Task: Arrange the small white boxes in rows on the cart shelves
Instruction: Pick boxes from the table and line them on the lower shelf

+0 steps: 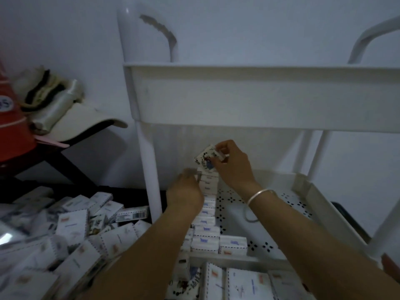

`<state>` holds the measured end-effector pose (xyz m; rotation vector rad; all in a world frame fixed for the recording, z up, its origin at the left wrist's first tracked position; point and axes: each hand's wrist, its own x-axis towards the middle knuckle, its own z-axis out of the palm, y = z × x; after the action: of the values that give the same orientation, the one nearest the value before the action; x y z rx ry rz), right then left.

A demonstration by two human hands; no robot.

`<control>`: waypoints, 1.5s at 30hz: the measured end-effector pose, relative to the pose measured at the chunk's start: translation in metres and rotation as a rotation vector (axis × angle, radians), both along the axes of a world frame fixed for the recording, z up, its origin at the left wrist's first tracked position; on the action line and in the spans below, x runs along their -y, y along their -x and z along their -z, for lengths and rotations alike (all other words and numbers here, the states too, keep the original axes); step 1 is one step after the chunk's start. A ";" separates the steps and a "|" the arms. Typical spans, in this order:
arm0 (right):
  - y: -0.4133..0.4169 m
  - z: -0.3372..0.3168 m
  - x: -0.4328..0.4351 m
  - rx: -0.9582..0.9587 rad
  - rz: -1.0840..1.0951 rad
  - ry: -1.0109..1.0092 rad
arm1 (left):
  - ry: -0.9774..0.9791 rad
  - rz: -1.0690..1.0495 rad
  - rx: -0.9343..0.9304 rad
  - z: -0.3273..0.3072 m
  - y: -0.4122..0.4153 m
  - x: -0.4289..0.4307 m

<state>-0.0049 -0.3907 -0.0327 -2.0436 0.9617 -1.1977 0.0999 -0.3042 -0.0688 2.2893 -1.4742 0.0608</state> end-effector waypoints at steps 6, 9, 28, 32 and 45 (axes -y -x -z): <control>-0.037 -0.004 0.010 -0.317 -0.070 0.194 | 0.021 0.002 0.103 0.020 0.003 -0.006; -0.048 -0.003 0.011 -0.372 -0.088 0.240 | 0.036 -0.013 0.153 0.022 0.004 -0.006; -0.044 -0.004 0.025 -0.538 -0.155 0.265 | 0.007 -0.045 0.132 0.008 0.011 -0.014; -0.046 -0.008 0.023 -0.576 -0.180 0.303 | -0.014 -0.062 0.153 0.007 0.012 -0.016; -0.053 0.032 0.029 -0.766 -0.063 0.338 | 0.026 -0.006 0.093 0.012 0.011 -0.013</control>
<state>0.0480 -0.4200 -0.0651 -2.8710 1.0536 -0.5446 0.0887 -0.2909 -0.0805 2.2985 -1.5036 0.1897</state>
